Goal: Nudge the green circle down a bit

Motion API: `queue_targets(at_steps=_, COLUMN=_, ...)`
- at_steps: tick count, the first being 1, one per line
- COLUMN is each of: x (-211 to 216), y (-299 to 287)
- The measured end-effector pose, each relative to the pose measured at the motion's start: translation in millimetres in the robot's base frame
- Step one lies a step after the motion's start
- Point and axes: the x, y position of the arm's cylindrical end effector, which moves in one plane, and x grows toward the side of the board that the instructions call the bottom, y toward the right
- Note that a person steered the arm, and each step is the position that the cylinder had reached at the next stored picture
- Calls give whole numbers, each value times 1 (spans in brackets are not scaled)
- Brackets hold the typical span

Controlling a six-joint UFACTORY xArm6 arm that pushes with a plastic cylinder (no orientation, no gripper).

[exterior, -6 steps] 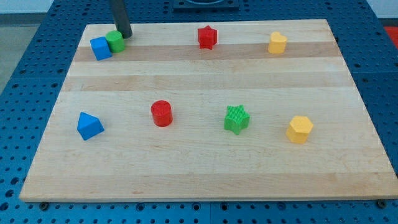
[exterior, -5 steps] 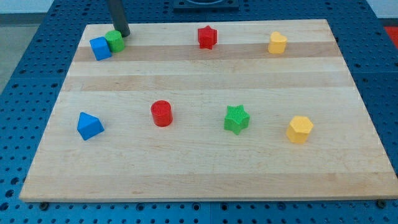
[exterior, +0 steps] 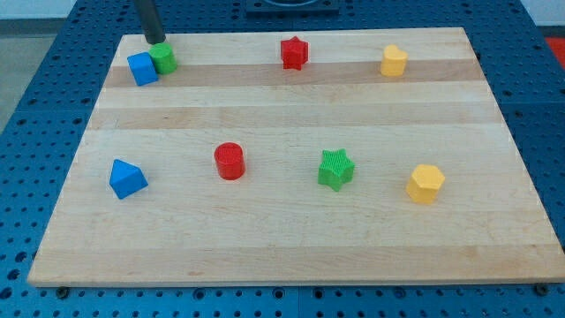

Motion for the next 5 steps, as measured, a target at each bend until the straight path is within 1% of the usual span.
queue_targets(at_steps=3, x=11, y=9)
queue_targets(at_steps=4, x=30, y=9)
queue_targets(at_steps=5, x=31, y=9)
